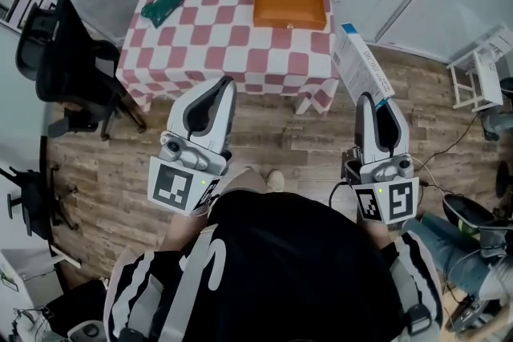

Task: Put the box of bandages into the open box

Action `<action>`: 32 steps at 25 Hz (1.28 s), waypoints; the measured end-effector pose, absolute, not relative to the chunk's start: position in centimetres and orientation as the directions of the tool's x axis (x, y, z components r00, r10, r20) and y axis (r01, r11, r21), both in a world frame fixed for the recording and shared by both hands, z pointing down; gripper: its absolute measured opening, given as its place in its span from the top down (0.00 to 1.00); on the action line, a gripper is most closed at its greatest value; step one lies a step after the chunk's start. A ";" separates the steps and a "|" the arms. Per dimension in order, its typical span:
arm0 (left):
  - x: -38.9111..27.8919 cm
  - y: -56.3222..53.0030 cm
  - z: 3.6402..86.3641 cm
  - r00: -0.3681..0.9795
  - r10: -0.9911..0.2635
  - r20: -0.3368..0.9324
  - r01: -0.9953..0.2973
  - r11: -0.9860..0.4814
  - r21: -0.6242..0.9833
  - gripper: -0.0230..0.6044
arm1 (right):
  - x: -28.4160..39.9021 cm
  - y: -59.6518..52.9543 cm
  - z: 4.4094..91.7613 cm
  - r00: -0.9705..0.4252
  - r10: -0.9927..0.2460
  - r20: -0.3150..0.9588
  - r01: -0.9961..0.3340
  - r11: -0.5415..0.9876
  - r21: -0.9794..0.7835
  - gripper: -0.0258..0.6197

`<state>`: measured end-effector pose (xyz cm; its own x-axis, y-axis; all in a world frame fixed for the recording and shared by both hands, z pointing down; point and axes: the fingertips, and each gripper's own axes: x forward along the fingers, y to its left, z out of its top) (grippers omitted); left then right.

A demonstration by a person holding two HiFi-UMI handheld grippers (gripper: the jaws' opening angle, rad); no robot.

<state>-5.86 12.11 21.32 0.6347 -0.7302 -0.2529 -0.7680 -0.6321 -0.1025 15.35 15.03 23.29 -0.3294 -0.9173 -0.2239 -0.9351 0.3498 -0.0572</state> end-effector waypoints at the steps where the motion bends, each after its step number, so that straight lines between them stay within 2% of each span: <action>1: -5.8 12.1 21.2 0.634 -0.730 -0.254 -0.768 -0.632 -0.104 0.96 | 15.4 15.0 23.3 -0.330 -0.917 -0.225 -0.934 0.351 -0.059 0.83; 12: -5.9 10.0 22.7 0.641 -0.730 -0.237 -0.763 -0.640 -0.091 0.96 | 15.2 13.3 24.0 -0.328 -0.918 -0.223 -0.935 0.349 -0.058 0.83; 32: -4.2 -1.4 22.8 0.683 -0.684 -0.257 -0.719 -0.692 -0.068 0.96 | 15.8 3.1 23.7 -0.304 -0.926 -0.225 -0.947 0.319 -0.033 0.83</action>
<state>-4.20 -1.35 22.83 0.6827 -0.6842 -0.2565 -0.7188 -0.6919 -0.0678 15.77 3.13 23.72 -0.3040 -0.9257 -0.2253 -0.9471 0.3191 -0.0333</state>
